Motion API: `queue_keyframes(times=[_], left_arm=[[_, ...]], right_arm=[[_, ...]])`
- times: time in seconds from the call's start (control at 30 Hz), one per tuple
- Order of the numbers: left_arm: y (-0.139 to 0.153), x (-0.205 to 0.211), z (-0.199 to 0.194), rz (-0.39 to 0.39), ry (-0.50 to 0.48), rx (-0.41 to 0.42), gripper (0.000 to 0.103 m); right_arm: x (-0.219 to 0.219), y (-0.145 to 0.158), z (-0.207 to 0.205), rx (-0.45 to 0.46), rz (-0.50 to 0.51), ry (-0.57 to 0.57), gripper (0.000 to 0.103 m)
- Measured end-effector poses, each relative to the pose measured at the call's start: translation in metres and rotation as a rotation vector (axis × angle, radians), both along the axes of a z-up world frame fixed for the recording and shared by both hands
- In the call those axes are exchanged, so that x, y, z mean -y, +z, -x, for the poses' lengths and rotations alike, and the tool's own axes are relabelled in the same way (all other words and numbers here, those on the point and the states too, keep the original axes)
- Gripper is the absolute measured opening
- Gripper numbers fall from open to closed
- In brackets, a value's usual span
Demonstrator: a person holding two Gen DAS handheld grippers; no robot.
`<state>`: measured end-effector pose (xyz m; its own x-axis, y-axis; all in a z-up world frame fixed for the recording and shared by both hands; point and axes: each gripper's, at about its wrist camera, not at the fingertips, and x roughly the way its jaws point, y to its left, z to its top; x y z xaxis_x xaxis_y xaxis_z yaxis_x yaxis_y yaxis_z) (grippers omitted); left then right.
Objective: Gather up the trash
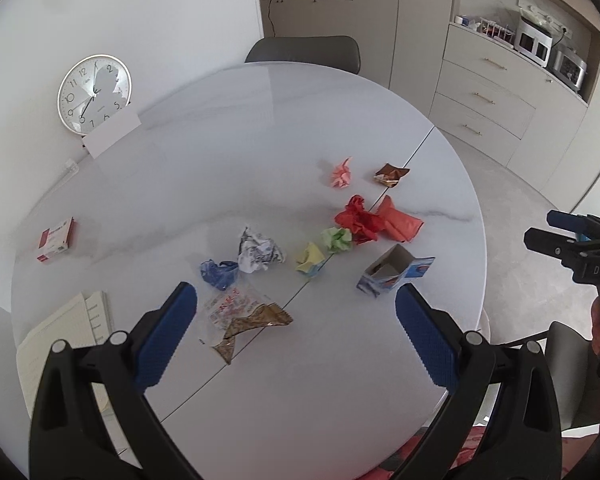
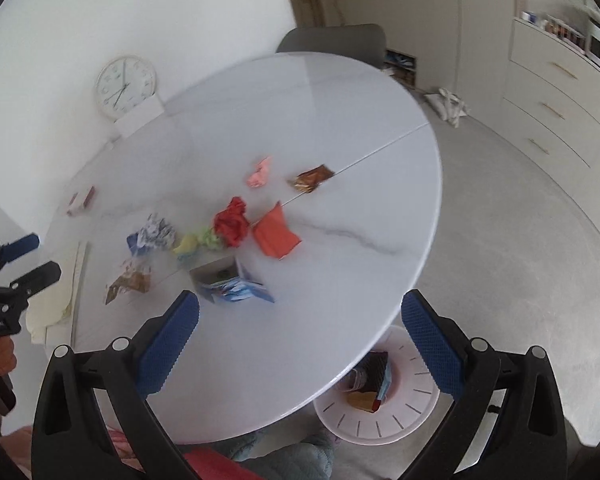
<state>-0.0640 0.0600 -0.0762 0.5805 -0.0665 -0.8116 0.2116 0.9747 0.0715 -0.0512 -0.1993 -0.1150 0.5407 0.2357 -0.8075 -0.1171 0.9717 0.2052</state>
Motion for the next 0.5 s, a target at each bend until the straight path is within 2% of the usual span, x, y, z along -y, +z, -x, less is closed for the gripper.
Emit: queue_keyframes(times=[0.27, 0.5], left_arm=[[-0.015, -0.057, -0.002, -0.007, 0.065, -0.053, 0.095], [-0.04, -0.083, -0.007, -0.016, 0.068, -0.126, 0.095]], right_arm=[[-0.083, -0.057, -0.042, -0.053, 0.135, 0.411, 0.1], [-0.12, -0.11, -0.067, -0.102, 0.299, 0.603, 0.1]])
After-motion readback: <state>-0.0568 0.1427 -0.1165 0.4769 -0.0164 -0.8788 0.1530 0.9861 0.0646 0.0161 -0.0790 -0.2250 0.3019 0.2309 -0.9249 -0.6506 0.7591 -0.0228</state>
